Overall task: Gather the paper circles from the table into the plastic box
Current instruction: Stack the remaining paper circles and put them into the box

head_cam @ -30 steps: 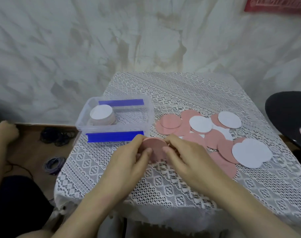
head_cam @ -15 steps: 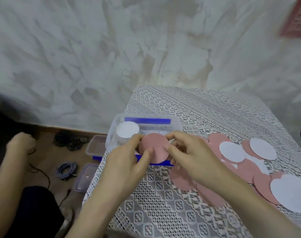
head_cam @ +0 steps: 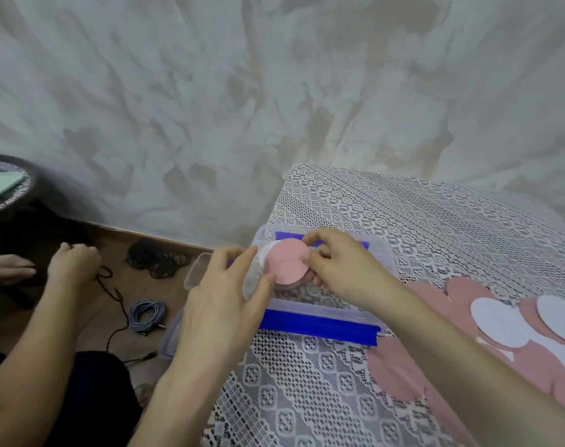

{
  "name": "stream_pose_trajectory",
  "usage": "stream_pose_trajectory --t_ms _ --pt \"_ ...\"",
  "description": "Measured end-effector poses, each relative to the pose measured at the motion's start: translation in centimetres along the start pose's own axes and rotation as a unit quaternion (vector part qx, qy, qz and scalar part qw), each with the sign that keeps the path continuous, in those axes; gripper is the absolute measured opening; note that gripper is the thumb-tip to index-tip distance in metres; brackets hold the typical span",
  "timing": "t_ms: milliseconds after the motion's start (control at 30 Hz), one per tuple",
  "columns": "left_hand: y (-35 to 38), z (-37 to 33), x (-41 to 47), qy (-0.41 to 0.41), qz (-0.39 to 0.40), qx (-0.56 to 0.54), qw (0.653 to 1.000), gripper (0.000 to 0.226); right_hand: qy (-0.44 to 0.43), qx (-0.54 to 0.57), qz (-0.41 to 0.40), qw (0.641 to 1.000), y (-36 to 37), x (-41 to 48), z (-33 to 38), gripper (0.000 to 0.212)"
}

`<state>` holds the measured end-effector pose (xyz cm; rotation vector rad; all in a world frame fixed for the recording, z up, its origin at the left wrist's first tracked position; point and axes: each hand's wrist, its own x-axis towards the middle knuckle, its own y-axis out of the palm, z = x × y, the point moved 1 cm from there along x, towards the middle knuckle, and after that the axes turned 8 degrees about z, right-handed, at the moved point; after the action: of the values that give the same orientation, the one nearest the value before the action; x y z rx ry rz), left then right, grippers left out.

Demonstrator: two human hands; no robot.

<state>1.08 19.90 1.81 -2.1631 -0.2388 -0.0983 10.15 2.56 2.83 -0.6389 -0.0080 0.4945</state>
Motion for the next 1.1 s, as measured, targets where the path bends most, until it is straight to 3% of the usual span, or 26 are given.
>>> stream_pose_trajectory --t_ms 100,233,400,533,667,933,1100 --pt "0.2 0.3 0.0 -0.004 0.011 -0.016 1.000 0.060 -0.004 -0.144 0.004 0.990 0.5 0.3 -0.2 0.014" --pt "0.3 0.7 0.2 -0.003 0.012 -0.026 1.000 0.062 -0.026 -0.223 0.004 0.974 0.3 0.0 0.2 0.016" --pt "0.3 0.7 0.3 -0.004 0.012 -0.031 0.999 0.060 -0.016 -0.328 0.045 0.943 0.2 -0.2 1.0 0.062" --pt "0.2 0.9 0.4 0.006 0.018 -0.031 0.999 0.059 -0.035 -0.283 0.032 0.958 0.6 1.4 0.6 0.047" --pt "0.2 1.1 0.6 0.006 0.021 -0.036 0.999 0.061 -0.028 -0.213 0.053 0.975 0.3 2.3 0.1 0.053" --pt "0.0 0.7 0.7 0.006 0.024 -0.022 0.999 0.060 -0.067 -0.278 0.031 0.958 0.4 2.0 -0.4 0.050" --pt "-0.2 0.3 1.1 0.016 0.010 0.054 0.998 0.054 -0.076 -0.349 0.015 0.934 -0.4 0.2 0.6 0.047"
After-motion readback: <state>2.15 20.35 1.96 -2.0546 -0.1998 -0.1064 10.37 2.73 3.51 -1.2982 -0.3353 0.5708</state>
